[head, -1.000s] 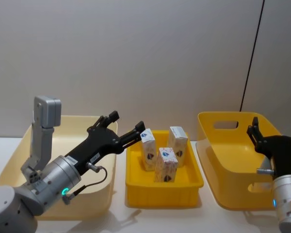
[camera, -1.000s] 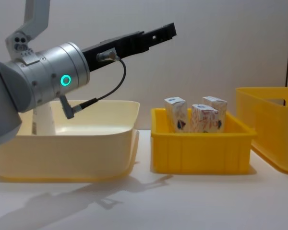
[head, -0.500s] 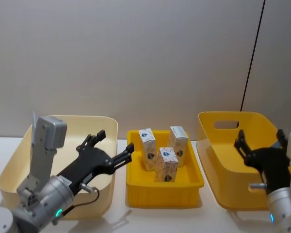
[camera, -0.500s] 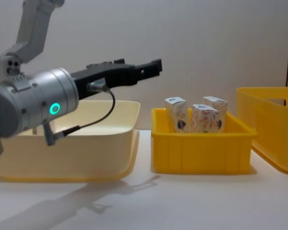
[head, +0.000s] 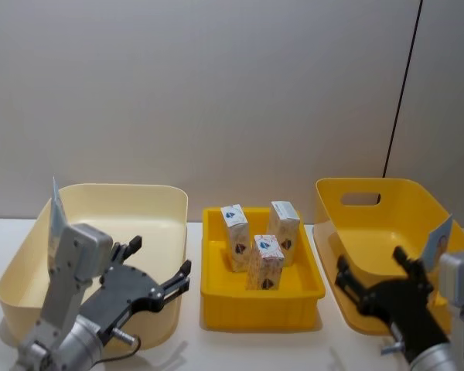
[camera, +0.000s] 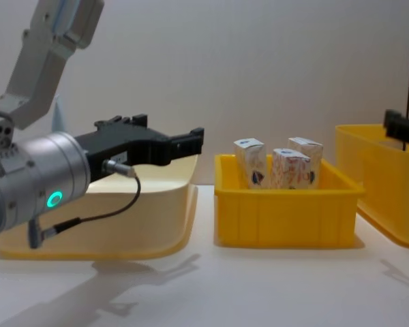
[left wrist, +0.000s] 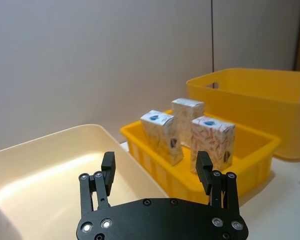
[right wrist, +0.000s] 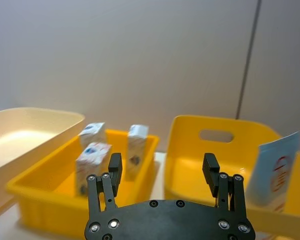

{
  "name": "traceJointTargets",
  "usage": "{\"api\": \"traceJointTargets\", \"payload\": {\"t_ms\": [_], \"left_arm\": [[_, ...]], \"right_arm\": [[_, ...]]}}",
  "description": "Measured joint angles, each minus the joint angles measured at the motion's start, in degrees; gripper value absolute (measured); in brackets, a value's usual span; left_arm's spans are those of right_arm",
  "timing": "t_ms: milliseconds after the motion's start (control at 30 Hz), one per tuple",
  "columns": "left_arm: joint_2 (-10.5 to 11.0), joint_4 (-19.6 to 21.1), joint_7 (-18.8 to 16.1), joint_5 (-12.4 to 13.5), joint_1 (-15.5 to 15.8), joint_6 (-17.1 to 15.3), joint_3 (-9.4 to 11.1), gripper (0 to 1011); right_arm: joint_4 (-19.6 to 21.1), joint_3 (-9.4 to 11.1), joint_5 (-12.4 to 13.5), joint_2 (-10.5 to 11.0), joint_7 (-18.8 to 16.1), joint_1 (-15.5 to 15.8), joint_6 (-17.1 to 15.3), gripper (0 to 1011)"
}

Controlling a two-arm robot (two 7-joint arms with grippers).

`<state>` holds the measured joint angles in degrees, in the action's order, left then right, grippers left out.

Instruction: Bimanual collaborative sorting of washing and personal care products

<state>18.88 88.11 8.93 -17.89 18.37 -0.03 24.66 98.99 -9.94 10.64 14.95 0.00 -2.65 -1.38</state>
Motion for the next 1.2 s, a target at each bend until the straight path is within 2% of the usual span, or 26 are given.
{"api": "traceJointTargets", "payload": {"t_ms": [167, 433, 900, 1200], "left_arm": [[1.22, 2.10, -3.37, 2.59, -1.96, -0.30, 0.59, 1004], [2.77, 4.69, -7.64, 5.88, -4.41, -0.71, 1.32, 1003], [3.02, 5.07, -8.31, 6.41, -4.78, -0.78, 1.41, 1003], [3.02, 5.07, -8.31, 6.41, -4.79, -0.78, 1.37, 1003]], "right_arm": [[1.34, -1.74, 3.36, 2.54, -2.23, 1.99, -0.35, 1001], [2.22, -2.98, 5.67, 4.26, -3.75, 3.38, -0.58, 1001], [2.21, -3.11, 5.87, 4.30, -4.24, 2.97, -0.60, 1001], [0.75, -3.85, 5.48, 3.06, -4.69, -0.08, -1.86, 1001]]}}
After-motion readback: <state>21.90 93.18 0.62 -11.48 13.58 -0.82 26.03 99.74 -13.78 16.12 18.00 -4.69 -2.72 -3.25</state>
